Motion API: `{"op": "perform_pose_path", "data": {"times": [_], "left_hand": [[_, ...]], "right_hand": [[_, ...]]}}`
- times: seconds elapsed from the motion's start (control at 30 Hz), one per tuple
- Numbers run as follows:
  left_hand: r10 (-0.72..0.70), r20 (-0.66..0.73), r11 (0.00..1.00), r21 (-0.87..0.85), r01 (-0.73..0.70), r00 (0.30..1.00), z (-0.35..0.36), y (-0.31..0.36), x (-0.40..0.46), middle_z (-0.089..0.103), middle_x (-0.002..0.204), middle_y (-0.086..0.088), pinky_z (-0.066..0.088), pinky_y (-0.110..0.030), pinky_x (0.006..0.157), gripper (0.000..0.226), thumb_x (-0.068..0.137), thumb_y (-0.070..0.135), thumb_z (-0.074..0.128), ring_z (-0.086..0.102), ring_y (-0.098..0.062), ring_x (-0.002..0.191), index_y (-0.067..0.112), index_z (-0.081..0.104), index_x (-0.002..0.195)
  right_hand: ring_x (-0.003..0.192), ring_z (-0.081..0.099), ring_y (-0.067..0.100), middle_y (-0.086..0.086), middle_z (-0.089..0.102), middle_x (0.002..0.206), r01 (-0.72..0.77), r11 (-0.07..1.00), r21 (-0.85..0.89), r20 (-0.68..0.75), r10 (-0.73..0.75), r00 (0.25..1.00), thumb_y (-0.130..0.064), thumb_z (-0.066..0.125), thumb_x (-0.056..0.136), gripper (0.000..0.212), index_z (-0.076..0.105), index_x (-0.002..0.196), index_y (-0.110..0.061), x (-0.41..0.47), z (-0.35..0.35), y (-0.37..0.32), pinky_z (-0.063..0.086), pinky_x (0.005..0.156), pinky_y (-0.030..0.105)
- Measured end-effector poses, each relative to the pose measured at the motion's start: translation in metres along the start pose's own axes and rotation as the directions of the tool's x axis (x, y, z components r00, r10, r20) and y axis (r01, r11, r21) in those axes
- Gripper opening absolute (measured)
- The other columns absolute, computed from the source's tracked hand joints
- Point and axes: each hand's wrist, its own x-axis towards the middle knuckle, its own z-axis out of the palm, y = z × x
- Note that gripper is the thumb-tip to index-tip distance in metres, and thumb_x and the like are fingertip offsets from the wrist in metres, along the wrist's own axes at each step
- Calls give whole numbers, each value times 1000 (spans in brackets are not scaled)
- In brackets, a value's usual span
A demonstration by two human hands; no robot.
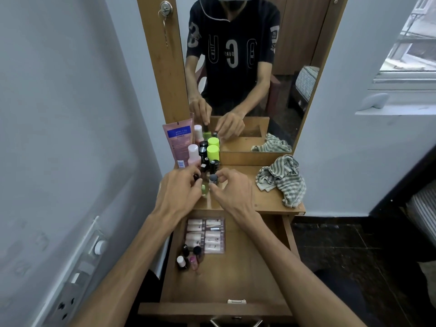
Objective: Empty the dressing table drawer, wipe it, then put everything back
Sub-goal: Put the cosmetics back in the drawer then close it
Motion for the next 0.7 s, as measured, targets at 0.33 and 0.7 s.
{"op": "perform_pose_path", "data": {"times": [0.33, 0.7], "left_hand": [[69, 276, 948, -316, 23, 959, -45, -6, -78, 68, 63, 13, 46, -23, 63, 9, 87, 23, 82, 61, -7, 58, 31, 78, 88], [131, 508, 982, 52, -182, 851, -19, -45, -138, 67, 78, 19, 39, -14, 67, 11, 81, 41, 75, 62, -1, 78, 33, 74, 87]], "right_hand": [[72, 69, 2, -12, 73, 79, -115, 968, 222, 240, 60, 969, -44, 80, 76, 19, 75, 86, -29, -80, -52, 5, 60, 65, 23], [80, 74, 20, -2, 78, 84, 4, 998, -67, 627, 39, 778, -44, 65, 79, 29, 76, 88, -19, -139, -3, -11, 63, 78, 38]]}}
